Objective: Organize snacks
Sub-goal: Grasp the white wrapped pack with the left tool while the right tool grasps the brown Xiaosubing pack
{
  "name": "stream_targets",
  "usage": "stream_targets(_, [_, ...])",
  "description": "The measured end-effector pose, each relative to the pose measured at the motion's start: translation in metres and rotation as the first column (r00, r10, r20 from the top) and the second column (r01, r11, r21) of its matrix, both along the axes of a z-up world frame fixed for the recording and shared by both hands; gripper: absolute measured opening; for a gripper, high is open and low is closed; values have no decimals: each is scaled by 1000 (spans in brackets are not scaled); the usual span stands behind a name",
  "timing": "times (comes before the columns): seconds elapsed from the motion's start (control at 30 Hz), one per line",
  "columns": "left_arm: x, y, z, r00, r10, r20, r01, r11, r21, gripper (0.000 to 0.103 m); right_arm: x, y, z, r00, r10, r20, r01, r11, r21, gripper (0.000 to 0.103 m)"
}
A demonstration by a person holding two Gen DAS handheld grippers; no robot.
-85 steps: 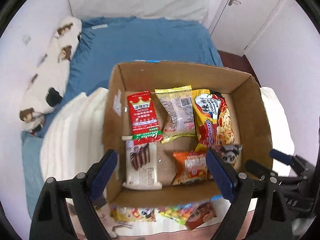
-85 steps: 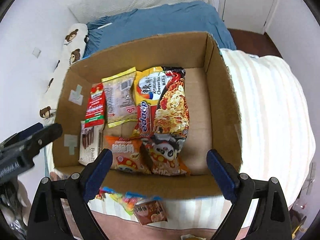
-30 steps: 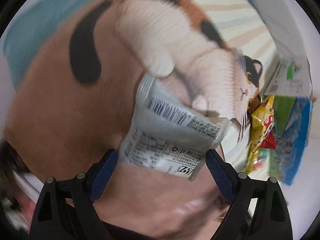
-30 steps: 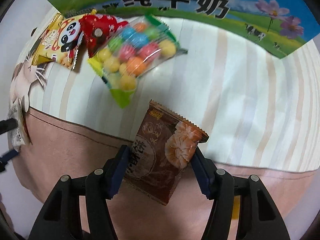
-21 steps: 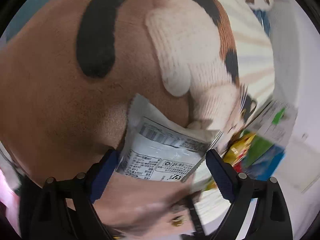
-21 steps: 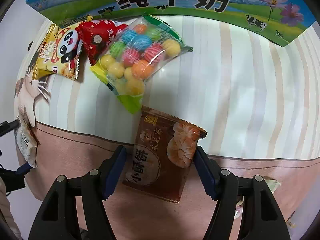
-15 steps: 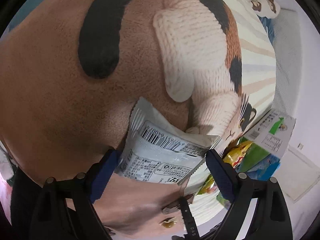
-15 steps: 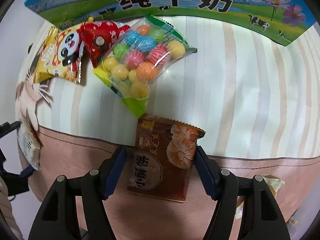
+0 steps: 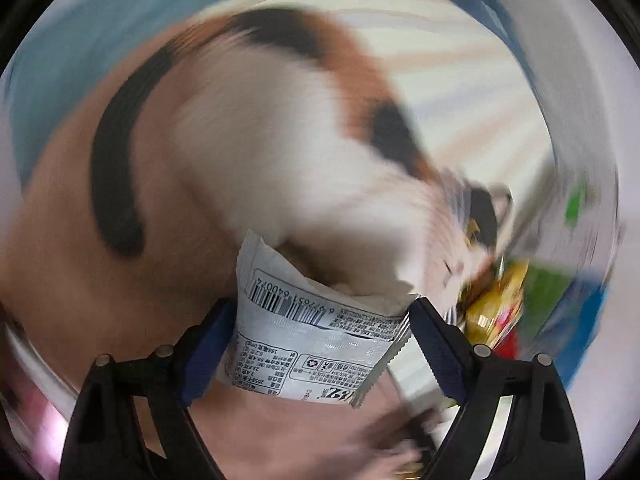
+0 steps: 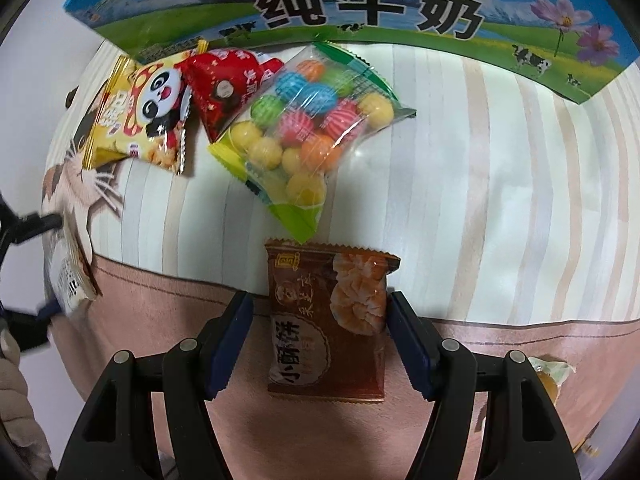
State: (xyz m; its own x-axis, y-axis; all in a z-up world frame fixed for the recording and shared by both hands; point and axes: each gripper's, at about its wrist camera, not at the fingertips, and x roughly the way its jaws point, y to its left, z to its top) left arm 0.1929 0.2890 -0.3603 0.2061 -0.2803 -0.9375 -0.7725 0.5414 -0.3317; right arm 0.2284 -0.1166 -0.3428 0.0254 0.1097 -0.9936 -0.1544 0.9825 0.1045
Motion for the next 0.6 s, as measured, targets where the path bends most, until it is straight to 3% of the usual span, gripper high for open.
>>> stream_targets(0.07, [18,-23,9,979,-205,5,204,975,93,88,-9,-3,3,1000,6,2,-6,1000,-3,71])
stream_targets(0.13, [27,-42,12,938,-347,-11,345,926,153,88,-10,-4,4,1000,6,-3,-6,1000,-3,71])
stream_targets(0.23, [35,-66,6,840,-535,-87,540,814,213,88,-13,-8,3,1000,3,-18,-3,1000,7,71])
stream_targets(0.33, [36,-79,-1,770,-623,-138,635,729,256,91,-20,-17,7,1000,1,-25,0,1000,10,71])
stream_targets(0.43, [36,-90,-7,718,-675,-170,692,665,281,93,-21,-15,8,1000,7,-29,-7,1000,9,71])
stream_targets(0.47, [40,-98,-8,708,-684,-176,702,653,285,93,-20,-12,6,999,15,-33,-14,1000,4,71])
stream_targets(0.53, [37,-98,-7,710,-686,-158,697,653,297,93,-21,-6,2,999,31,-39,-31,999,-10,71])
stream_targets(0.6, [34,-99,-4,710,-688,-150,693,647,318,86,-22,-3,1,998,40,-38,-41,999,-18,71])
